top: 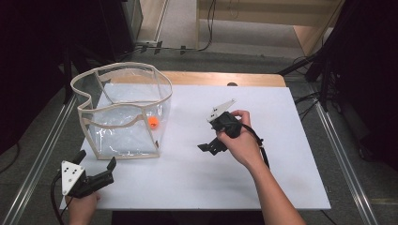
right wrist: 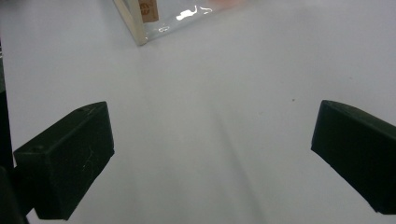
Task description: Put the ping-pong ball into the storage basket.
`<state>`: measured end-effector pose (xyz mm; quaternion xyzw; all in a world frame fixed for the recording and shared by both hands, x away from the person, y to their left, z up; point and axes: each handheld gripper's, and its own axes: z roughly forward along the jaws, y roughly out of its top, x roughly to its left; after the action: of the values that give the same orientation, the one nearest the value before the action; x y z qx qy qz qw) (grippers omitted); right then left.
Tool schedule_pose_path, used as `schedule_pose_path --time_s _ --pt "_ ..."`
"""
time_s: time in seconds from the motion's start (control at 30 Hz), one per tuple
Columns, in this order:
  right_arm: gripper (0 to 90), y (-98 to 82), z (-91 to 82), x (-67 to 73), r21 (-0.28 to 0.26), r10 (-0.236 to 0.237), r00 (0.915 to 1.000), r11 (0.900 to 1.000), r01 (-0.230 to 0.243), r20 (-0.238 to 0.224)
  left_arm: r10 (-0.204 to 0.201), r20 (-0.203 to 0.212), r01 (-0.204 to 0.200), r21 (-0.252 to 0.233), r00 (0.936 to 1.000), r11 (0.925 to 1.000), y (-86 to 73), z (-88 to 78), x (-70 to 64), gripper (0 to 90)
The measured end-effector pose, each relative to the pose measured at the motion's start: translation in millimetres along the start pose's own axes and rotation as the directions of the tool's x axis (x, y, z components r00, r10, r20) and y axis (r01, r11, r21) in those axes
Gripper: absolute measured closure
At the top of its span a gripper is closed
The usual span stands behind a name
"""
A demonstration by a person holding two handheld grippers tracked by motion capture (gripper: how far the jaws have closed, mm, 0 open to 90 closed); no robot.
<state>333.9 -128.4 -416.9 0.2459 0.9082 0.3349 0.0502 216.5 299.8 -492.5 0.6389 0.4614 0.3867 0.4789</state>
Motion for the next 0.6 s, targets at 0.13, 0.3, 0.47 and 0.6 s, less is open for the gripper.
schedule_pose_path --time_s 0.13,0.3,0.47,0.6 --pt "0.0 -12.4 2.9 -0.5 -0.013 0.014 0.9999 1.0 -0.014 0.007 -0.003 0.0 0.003 -0.002 1.0 1.0 0.1 0.4 0.2 0.0" --pt "0.0 -29.2 5.9 0.5 -0.019 0.057 0.9983 0.998 -0.058 -0.015 -0.012 0.002 0.012 -0.001 0.9999 0.9999 0.6 0.9 1.3 0.0" --pt "0.0 -47.6 3.2 0.5 -0.025 0.075 0.9972 0.997 -0.075 0.001 -0.003 -0.003 0.003 0.003 1.0 1.0 0.7 1.5 0.4 0.0" --pt "0.0 -61.1 -1.7 -0.8 -0.036 0.095 0.9955 0.995 -0.095 0.001 0.009 -0.008 -0.009 0.01 0.9999 0.9999 0.7 2.0 -1.2 0.0"
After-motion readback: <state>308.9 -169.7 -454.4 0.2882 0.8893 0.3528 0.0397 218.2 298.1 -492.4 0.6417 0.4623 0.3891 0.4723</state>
